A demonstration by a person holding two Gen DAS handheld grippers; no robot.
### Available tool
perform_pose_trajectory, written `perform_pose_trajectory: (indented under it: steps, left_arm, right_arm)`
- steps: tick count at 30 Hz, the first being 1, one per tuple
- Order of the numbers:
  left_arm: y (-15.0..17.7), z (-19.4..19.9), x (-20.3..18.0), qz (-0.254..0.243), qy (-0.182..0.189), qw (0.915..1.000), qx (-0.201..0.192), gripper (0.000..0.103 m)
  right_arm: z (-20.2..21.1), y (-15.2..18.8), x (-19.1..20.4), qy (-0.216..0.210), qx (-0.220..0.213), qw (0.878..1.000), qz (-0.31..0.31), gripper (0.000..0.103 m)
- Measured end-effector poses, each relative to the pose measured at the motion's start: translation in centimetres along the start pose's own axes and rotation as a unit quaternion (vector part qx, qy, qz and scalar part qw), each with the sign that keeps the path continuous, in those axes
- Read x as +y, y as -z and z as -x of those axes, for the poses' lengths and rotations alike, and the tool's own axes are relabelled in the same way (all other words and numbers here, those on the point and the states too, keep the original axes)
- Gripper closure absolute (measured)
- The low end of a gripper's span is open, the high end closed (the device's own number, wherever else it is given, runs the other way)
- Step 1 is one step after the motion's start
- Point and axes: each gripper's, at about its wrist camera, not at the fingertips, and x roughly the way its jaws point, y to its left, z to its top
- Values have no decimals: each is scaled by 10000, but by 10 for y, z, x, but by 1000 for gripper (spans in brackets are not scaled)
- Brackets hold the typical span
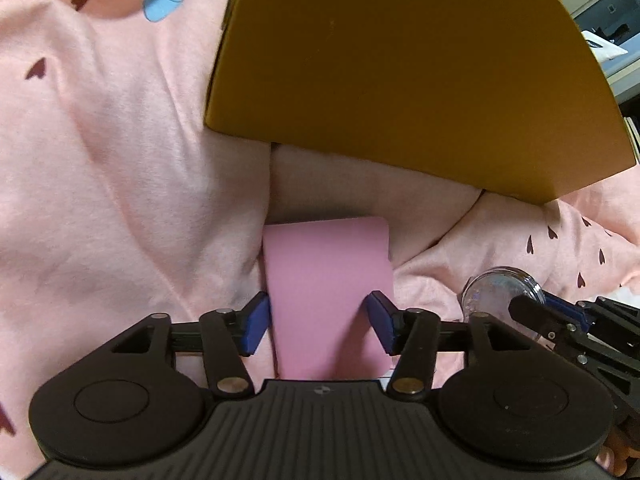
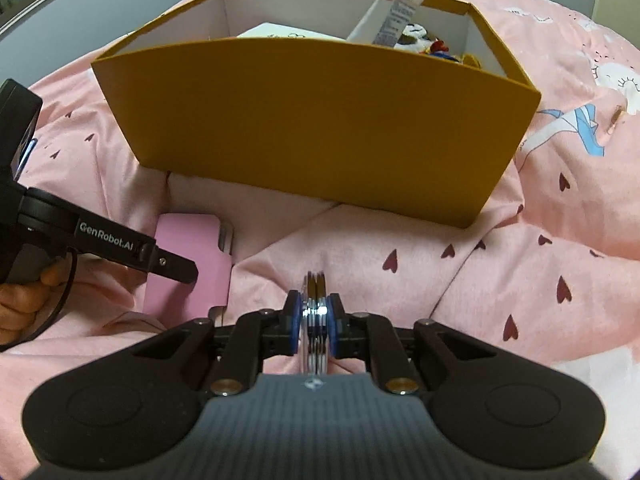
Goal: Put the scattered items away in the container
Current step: 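Grasp the round mirror edge-on with the right gripper, then grasp the pink phone case with the left gripper while the right holds the mirror, then carry the pink phone case and round mirror over the box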
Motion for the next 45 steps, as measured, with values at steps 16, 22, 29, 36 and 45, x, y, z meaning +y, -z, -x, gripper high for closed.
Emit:
perform_pose_trajectory:
  steps: [16,22,29,36,45]
  left_arm:
    - [12,32,-29,-753,17,9954,-584,68]
    - [19,34,-54,-1303,167,9894,-614,70]
    - [18,27,-56,-1215,96,9908,-589,80]
    - [23,36,-61,-1408,191,9866,-804,83]
    - [30,68,-73,-1690,386,9777,-1188,83]
  right_arm:
    - [-5,5,-5,-2,78,9997,-222,85]
    - [-5,6,-5,2,83,9998,-204,85]
    - [-5,7,-6,-11,69,9997,-236,85]
    - [5,8,-1,-108,-24,9999,-125,88]
    - [33,1,-2,-118,-400,9991,-53,89]
